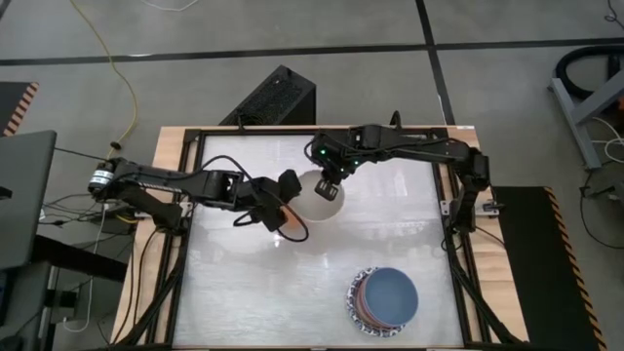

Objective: Nest bowls inside each other
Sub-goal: Stack the white bowl on top of the other blue bowl

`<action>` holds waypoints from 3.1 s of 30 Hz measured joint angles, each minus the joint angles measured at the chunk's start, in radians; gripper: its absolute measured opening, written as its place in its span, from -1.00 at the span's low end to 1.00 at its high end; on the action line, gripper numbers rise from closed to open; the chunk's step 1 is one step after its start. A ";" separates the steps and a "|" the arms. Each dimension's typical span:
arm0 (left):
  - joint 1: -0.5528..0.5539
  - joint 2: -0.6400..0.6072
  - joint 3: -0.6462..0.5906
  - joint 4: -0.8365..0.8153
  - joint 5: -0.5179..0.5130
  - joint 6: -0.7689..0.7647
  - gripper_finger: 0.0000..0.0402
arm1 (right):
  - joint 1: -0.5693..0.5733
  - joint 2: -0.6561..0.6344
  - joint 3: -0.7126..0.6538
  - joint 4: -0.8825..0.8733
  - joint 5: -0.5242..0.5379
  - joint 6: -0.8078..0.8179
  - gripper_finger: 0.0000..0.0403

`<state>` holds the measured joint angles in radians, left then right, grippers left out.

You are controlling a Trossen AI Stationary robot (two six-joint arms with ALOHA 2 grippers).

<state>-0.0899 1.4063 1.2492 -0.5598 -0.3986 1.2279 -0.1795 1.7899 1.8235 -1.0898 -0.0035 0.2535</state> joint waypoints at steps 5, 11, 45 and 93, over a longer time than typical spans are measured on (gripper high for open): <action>-0.020 -0.002 0.000 0.007 -0.043 -0.014 -0.03 | -0.007 0.000 0.001 0.003 0.001 -0.006 -0.93; -0.024 -0.028 -0.001 0.020 -0.037 -0.075 0.00 | -0.036 0.000 0.002 -0.004 0.000 -0.045 -0.93; 0.059 -0.441 -0.004 0.006 -0.110 -0.821 0.01 | -0.472 -0.379 0.004 -0.318 -0.023 -0.250 -0.93; 0.059 -0.440 -0.004 -0.025 -0.106 -0.989 0.00 | -0.045 -1.032 -0.609 -0.417 -0.049 0.535 -0.93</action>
<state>-0.0311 0.9665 1.2453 -0.5850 -0.5043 0.2390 -0.2245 0.7580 1.2145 -1.5064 -0.0524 0.7881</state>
